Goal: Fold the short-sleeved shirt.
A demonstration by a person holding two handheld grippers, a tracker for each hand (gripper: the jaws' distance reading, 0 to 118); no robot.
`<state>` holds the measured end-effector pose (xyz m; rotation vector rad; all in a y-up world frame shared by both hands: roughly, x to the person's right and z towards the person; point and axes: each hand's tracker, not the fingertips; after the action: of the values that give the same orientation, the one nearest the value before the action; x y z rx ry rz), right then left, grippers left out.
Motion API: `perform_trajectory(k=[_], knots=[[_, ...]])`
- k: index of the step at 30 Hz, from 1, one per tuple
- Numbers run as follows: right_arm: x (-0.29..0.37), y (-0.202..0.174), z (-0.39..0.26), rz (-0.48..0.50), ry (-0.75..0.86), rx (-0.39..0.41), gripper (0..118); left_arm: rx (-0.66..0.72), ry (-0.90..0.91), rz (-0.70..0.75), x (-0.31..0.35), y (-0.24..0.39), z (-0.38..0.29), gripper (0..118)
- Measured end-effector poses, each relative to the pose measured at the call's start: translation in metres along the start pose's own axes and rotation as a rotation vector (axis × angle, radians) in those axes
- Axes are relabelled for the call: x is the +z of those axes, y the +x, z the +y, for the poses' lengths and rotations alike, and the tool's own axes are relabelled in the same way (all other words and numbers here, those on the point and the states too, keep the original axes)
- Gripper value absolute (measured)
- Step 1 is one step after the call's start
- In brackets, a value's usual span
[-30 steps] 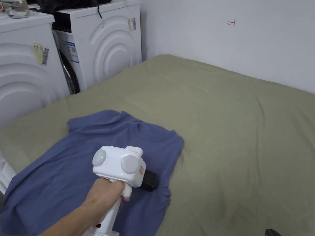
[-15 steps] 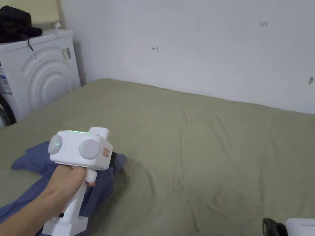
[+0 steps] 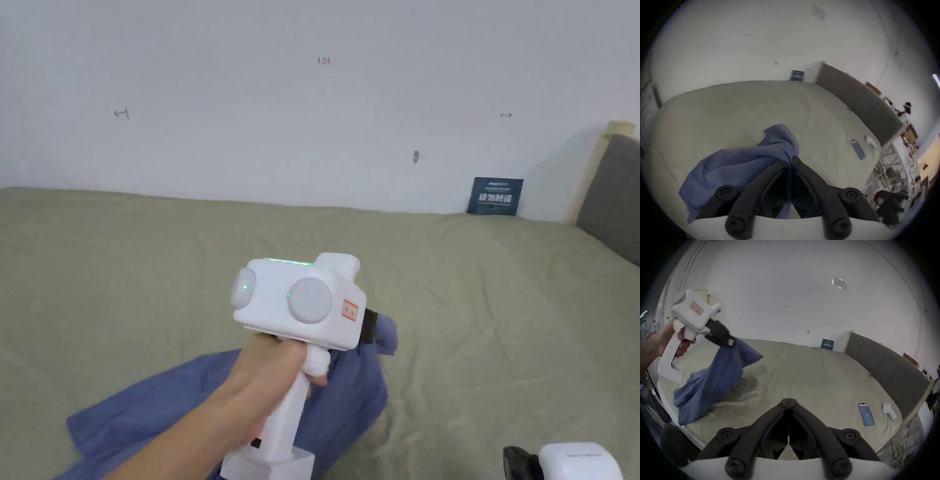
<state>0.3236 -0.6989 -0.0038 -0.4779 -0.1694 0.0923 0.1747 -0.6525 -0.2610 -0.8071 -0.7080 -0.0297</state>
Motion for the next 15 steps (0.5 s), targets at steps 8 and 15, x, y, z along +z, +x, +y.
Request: perform_trajectory(k=[8, 15], knots=[[-0.02, 0.025, -0.018, -0.041, -0.066, -0.046, 0, -0.016, -0.235, 0.005, -0.119, 0.032, -0.05, 3], [-0.033, 0.025, -0.025, -0.036, -0.099, -0.044, 0, -0.021, -0.273, 0.073, -0.14, 0.011, -0.085, 46]])
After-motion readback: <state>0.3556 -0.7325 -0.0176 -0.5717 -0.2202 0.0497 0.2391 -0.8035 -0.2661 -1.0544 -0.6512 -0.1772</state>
